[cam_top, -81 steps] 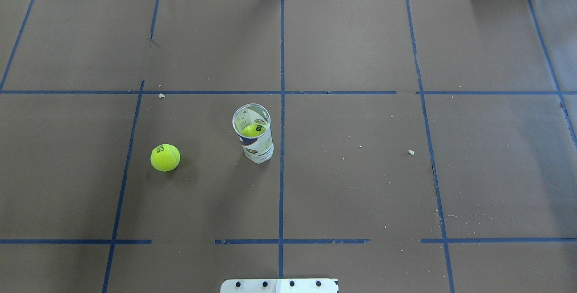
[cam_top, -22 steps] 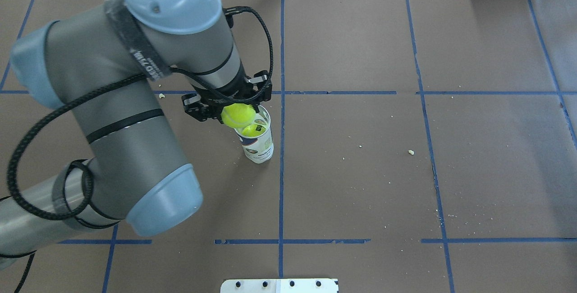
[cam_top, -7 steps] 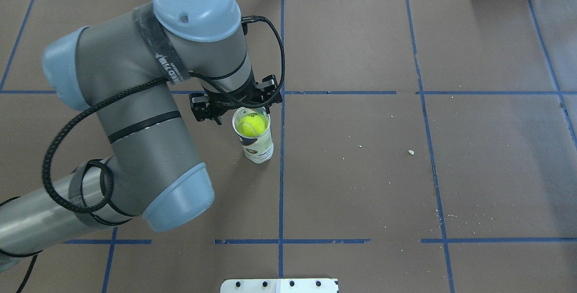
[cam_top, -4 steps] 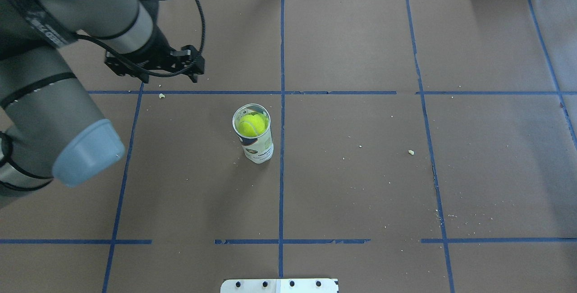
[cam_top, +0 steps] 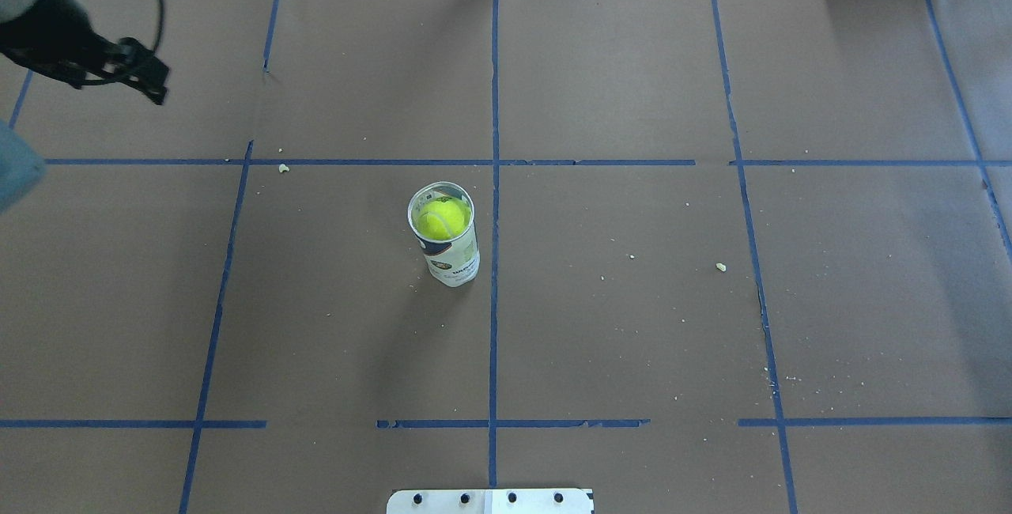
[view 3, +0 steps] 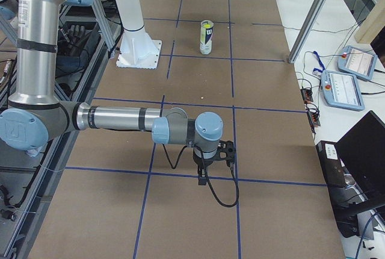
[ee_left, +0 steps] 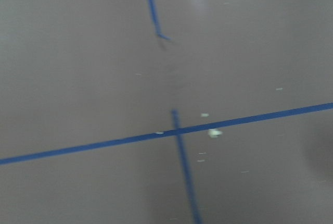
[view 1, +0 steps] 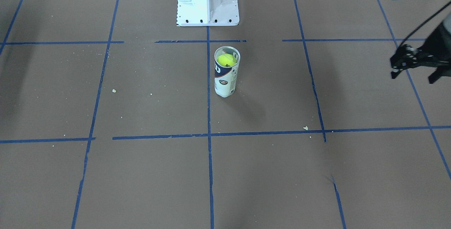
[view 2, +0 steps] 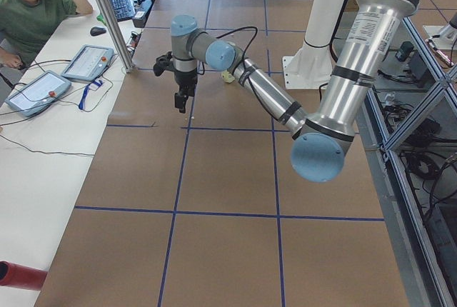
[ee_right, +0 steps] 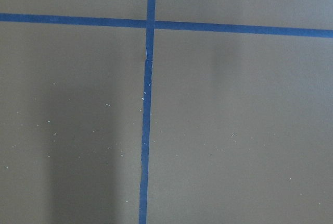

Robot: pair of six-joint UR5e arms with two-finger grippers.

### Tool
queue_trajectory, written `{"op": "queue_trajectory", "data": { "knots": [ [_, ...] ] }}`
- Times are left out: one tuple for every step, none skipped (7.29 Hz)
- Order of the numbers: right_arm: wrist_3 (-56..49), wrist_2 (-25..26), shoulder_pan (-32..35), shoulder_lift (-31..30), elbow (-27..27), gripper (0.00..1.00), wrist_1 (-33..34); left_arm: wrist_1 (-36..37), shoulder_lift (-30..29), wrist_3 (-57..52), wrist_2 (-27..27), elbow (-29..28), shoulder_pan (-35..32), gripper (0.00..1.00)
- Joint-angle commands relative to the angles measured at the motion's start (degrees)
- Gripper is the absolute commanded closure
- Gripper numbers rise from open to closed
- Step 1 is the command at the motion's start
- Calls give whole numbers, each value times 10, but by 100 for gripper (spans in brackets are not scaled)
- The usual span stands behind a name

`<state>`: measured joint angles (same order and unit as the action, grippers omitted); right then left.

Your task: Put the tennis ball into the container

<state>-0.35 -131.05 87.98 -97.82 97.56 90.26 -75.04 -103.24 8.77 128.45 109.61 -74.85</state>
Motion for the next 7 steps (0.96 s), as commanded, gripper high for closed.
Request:
{"op": "queue_trajectory", "data": {
  "knots": [
    [0,0,0,0,0,0,0,-5,103,-102,37,-41,-100,0],
    [0,0,0,0,0,0,0,-5,123,-104,37,-59,-114,0],
    [0,0,0,0,0,0,0,-46,157,-115,37,-66,-123,0],
    [0,0,0,0,0,0,0,-124,214,-131,38,-67,-125,0],
    [0,0,0,0,0,0,0,-151,233,-132,39,-76,-126,0],
    [0,0,0,0,0,0,0,-149,241,-128,61,-70,-132,0],
    [0,0,0,0,0,0,0,-150,241,-126,120,-79,-133,0]
  ]
}}
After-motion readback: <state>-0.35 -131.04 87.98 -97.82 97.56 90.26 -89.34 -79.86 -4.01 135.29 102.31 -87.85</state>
